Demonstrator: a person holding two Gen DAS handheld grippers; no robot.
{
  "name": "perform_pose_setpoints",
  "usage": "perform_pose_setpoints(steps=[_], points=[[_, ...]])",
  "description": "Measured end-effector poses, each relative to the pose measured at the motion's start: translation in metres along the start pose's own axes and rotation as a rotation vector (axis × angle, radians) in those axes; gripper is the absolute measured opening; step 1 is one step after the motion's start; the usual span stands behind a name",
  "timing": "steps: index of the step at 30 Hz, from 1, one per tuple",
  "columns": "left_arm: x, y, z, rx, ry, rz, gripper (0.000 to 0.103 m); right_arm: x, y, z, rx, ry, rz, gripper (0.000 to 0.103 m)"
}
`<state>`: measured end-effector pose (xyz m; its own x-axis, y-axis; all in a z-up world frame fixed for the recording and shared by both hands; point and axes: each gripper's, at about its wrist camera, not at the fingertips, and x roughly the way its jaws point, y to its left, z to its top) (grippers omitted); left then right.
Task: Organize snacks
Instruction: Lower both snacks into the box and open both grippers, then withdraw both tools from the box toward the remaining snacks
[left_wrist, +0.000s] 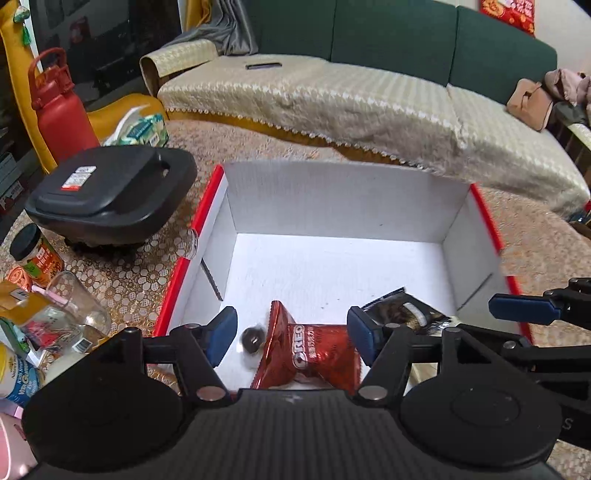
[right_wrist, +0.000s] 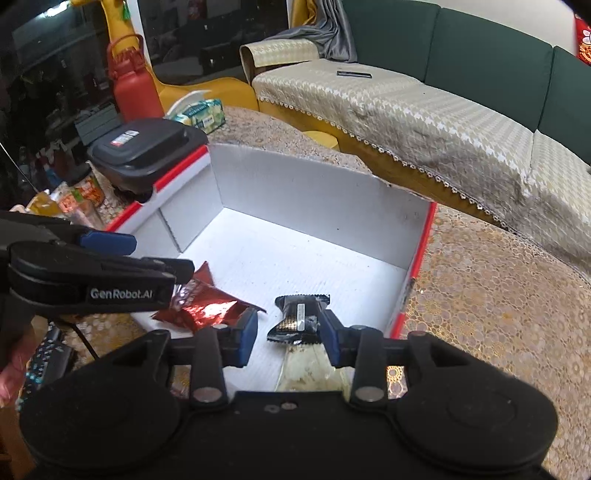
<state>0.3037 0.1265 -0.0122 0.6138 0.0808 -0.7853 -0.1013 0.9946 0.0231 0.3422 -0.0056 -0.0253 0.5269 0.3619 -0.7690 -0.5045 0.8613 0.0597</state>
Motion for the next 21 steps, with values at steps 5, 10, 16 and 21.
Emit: perform_pose_setpoints(steps=[5, 10, 16, 21], points=[[-0.03, -0.005, -0.004, 0.001, -0.037, -0.018, 0.073, -0.029, 0.001, -0.005, 0.009, -0.044, 0.003, 0.059], [-0.061, -0.011, -0.013, 0.02, -0.074, -0.035, 0.08, -0.058, 0.001, -0.013, 0.017, -0.084, 0.007, 0.084], [-0.093, -0.017, -0.03, 0.029, -0.106, -0.059, 0.082, -0.087, 0.001, -0.026, 0.031, -0.109, 0.011, 0.09], [-0.117, -0.022, -0.052, 0.027, -0.136, -0.077, 0.084, -0.11, -0.002, -0.045, 0.043, -0.132, 0.014, 0.101]])
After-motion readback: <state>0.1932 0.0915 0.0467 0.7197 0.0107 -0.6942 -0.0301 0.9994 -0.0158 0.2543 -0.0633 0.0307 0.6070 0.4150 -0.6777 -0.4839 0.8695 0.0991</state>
